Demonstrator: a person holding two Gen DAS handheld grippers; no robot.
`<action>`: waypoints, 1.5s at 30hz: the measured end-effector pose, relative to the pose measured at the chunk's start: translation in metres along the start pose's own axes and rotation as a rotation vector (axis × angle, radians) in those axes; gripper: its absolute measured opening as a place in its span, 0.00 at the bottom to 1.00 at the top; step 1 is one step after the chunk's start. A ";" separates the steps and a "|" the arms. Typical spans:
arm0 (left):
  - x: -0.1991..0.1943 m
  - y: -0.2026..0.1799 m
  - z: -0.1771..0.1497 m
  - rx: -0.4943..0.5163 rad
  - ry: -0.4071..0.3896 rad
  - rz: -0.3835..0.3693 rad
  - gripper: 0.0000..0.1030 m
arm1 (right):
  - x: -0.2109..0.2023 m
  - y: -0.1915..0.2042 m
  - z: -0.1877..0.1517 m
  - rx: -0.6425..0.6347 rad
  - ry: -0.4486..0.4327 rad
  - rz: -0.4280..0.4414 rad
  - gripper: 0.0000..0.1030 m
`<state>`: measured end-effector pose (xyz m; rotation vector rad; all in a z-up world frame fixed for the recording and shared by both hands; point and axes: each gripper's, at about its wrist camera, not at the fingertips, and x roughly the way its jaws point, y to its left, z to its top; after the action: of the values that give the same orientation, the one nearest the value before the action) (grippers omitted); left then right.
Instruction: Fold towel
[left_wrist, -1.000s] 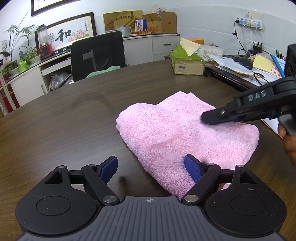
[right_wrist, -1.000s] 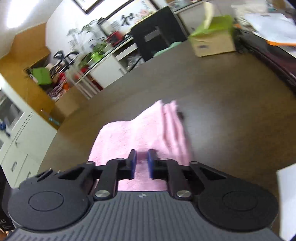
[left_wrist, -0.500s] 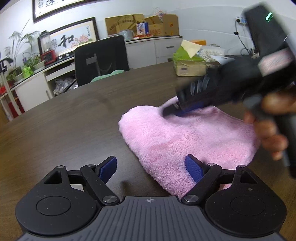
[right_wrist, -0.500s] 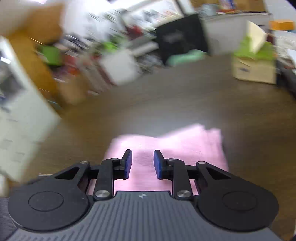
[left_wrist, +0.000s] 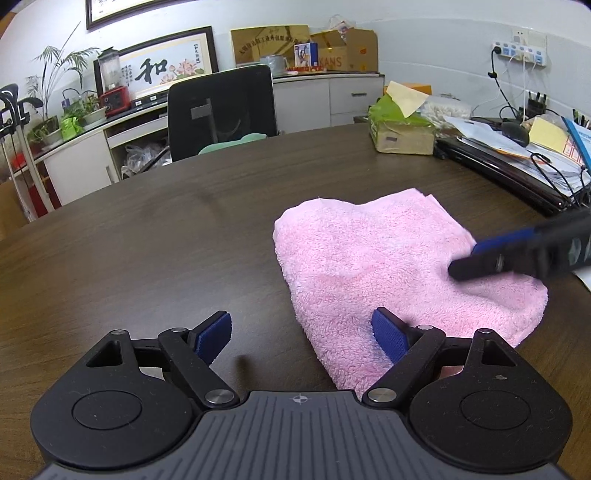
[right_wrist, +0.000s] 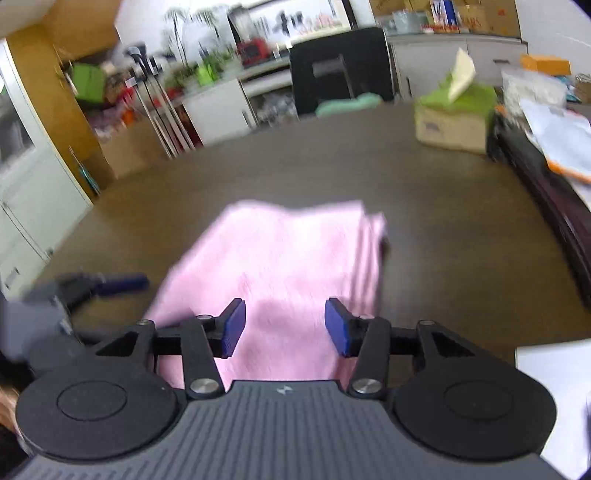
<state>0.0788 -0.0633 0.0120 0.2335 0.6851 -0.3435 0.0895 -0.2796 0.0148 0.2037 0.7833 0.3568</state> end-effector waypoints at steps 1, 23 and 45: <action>-0.001 -0.001 -0.001 0.005 -0.003 0.008 0.83 | 0.003 0.009 -0.002 -0.011 0.007 -0.009 0.48; -0.044 0.042 -0.023 -0.019 -0.053 0.029 0.79 | 0.014 0.052 0.002 -0.019 -0.038 0.190 0.48; -0.059 0.077 0.010 -0.170 -0.118 0.056 0.75 | 0.039 0.054 0.021 -0.054 -0.062 0.146 0.50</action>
<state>0.0720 0.0181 0.0653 0.0702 0.5867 -0.2420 0.1174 -0.2155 0.0206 0.2203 0.6989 0.5067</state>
